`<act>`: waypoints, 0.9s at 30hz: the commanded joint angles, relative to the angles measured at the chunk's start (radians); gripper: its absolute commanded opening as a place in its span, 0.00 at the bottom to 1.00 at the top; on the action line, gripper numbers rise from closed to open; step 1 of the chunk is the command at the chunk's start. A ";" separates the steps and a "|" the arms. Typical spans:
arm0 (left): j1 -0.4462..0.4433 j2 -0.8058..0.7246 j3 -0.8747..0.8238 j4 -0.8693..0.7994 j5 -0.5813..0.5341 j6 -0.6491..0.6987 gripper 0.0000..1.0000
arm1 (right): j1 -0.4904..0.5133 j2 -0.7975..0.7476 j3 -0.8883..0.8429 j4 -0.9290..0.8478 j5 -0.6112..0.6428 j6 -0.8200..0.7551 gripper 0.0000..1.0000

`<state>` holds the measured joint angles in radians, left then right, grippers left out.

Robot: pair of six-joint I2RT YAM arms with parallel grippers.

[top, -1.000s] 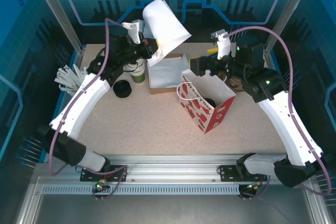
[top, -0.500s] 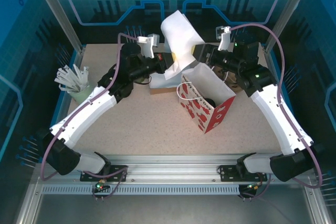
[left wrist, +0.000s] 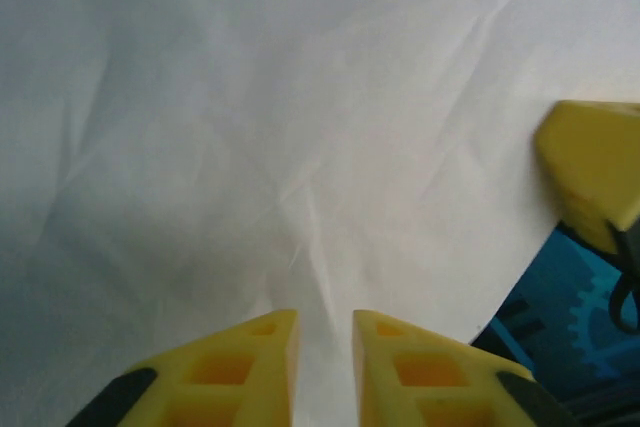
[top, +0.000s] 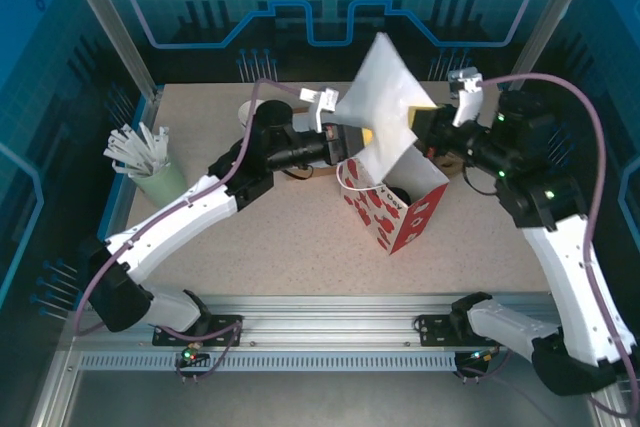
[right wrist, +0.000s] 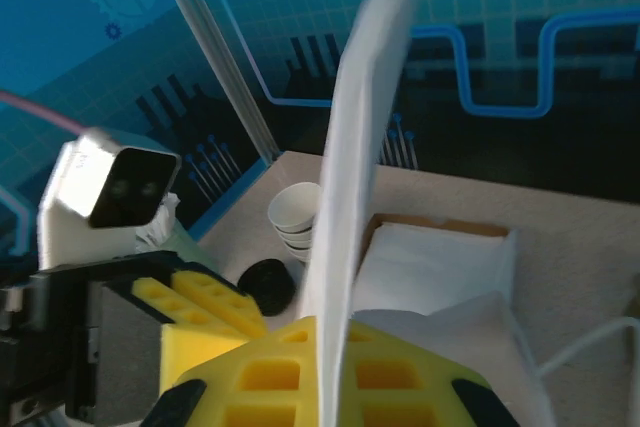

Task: Pack the takeout coffee

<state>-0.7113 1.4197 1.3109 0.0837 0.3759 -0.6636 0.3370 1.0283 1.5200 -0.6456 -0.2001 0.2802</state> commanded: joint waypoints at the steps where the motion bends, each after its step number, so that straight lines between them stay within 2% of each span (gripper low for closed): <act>1: -0.030 0.055 0.026 -0.002 0.082 -0.026 0.28 | -0.027 -0.006 0.046 -0.202 0.073 -0.170 0.00; 5: -0.031 0.053 0.026 -0.069 0.082 -0.001 0.37 | -0.051 0.005 0.062 -0.268 0.086 -0.220 0.00; 11: -0.030 -0.027 0.038 -0.232 -0.015 0.139 0.46 | -0.082 0.056 0.079 -0.336 0.031 -0.287 0.00; 14: -0.028 -0.063 0.039 -0.289 -0.073 0.195 0.47 | -0.103 0.073 0.077 -0.354 -0.015 -0.320 0.00; 17: -0.023 -0.091 0.039 -0.319 -0.104 0.231 0.48 | -0.117 0.104 0.101 -0.361 -0.115 -0.373 0.00; 22: -0.010 -0.117 0.039 -0.344 -0.113 0.258 0.49 | -0.120 0.180 0.183 -0.371 -0.198 -0.483 0.01; 27: 0.007 -0.137 0.034 -0.356 -0.117 0.268 0.49 | -0.119 0.243 0.208 -0.304 -0.299 -0.540 0.02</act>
<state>-0.7174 1.3144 1.3216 -0.2436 0.2798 -0.4347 0.2325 1.2423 1.6939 -0.9813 -0.4061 -0.1928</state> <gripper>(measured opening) 0.493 0.053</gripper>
